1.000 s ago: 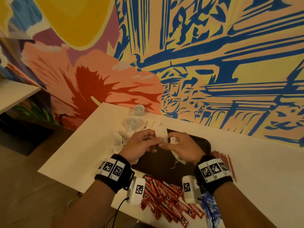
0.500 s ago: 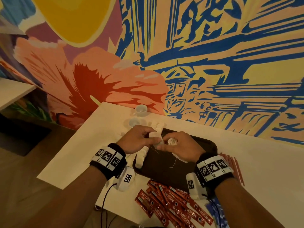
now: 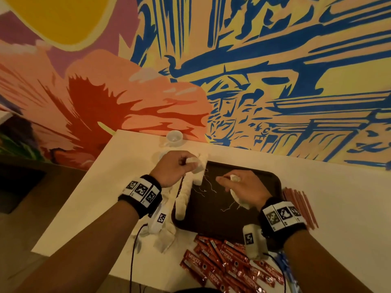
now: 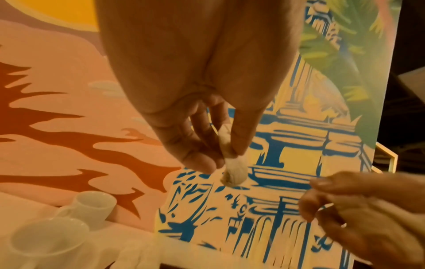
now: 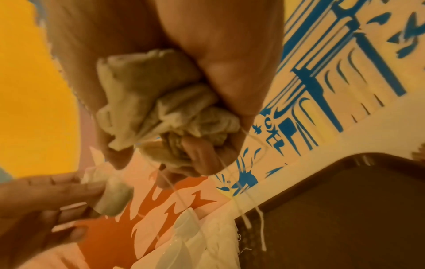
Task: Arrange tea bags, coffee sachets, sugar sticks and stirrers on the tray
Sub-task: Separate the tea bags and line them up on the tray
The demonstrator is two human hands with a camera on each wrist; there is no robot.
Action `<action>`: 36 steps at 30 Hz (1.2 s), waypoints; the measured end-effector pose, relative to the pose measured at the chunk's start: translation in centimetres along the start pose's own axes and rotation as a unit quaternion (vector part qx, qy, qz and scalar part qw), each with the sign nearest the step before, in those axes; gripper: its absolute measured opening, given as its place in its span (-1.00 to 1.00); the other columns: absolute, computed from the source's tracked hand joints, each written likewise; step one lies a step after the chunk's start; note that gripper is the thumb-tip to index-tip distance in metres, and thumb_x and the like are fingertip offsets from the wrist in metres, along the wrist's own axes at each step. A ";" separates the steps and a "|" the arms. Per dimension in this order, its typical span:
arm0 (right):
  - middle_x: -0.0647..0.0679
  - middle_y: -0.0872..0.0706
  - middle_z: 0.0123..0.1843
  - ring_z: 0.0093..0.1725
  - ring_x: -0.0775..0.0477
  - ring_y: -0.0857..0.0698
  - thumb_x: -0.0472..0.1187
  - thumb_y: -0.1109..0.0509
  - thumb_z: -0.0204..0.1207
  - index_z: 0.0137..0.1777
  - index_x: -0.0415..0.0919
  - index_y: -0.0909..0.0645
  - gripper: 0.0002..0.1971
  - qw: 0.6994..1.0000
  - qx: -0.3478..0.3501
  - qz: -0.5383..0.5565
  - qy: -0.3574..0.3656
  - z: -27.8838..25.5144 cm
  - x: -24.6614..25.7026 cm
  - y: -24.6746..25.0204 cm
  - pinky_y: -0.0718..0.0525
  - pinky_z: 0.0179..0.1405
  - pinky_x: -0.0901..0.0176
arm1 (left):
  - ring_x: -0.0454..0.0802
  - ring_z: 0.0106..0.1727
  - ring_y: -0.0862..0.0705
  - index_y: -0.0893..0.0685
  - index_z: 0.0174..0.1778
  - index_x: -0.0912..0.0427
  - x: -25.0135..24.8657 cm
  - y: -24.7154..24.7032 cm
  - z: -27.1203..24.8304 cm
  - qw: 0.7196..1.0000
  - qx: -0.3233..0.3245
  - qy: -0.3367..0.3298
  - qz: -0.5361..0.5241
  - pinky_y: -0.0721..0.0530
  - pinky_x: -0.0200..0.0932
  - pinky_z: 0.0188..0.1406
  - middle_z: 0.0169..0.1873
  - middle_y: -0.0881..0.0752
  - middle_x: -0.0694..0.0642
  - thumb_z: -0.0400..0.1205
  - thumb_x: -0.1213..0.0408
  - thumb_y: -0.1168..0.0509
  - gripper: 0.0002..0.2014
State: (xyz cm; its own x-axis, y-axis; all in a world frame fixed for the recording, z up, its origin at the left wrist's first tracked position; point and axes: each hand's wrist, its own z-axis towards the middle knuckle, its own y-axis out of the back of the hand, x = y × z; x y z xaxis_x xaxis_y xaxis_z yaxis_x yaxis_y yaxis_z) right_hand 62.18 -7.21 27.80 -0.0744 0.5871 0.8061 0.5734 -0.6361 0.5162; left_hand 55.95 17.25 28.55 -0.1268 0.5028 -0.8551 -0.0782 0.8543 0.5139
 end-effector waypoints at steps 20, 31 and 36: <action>-0.12 -0.49 -0.62 -0.67 -0.06 -0.45 0.18 -0.24 0.74 -0.41 -0.20 -0.44 -0.44 0.982 -0.062 0.105 -0.144 1.6 -2.7 -3.6 -0.57 -0.48 0.13 | 0.17 0.18 -0.72 -0.77 0.22 -0.01 12.9 -7.5 8.6 0.938 0.200 0.059 0.275 -0.70 0.02 0.19 0.19 -0.76 0.13 0.67 0.21 -0.25 -0.73; -0.07 -0.45 -0.68 -0.73 -0.04 -0.40 0.10 -0.26 0.75 -0.38 -0.24 -0.43 -0.47 0.978 -0.086 0.125 -0.145 2.0 -3.6 -4.4 -0.43 -0.68 0.21 | 0.16 0.24 -0.68 -0.70 0.17 -0.12 14.4 -8.4 12.2 0.920 0.182 0.084 0.338 -0.65 -0.06 0.12 0.24 -0.69 0.12 0.56 0.35 -0.31 -0.66; -0.06 -0.46 -0.67 -0.68 -0.06 -0.42 0.12 -0.25 0.75 -0.39 -0.21 -0.44 -0.48 0.979 -0.085 0.122 -0.142 2.4 -3.6 -4.6 -0.48 -0.62 0.26 | 0.13 0.27 -0.63 -0.62 0.28 0.00 14.8 -8.4 12.0 0.926 0.160 0.059 0.337 -0.64 0.05 0.25 0.25 -0.62 0.08 0.60 0.32 -0.36 -0.67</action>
State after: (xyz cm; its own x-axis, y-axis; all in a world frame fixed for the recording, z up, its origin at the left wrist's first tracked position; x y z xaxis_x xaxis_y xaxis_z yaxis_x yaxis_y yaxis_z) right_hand 61.79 -5.19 21.81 0.2923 0.5076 0.8105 0.4005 -0.8346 0.3783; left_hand 66.61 19.12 10.81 -0.1480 0.9343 -0.3242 0.3526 0.3561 0.8654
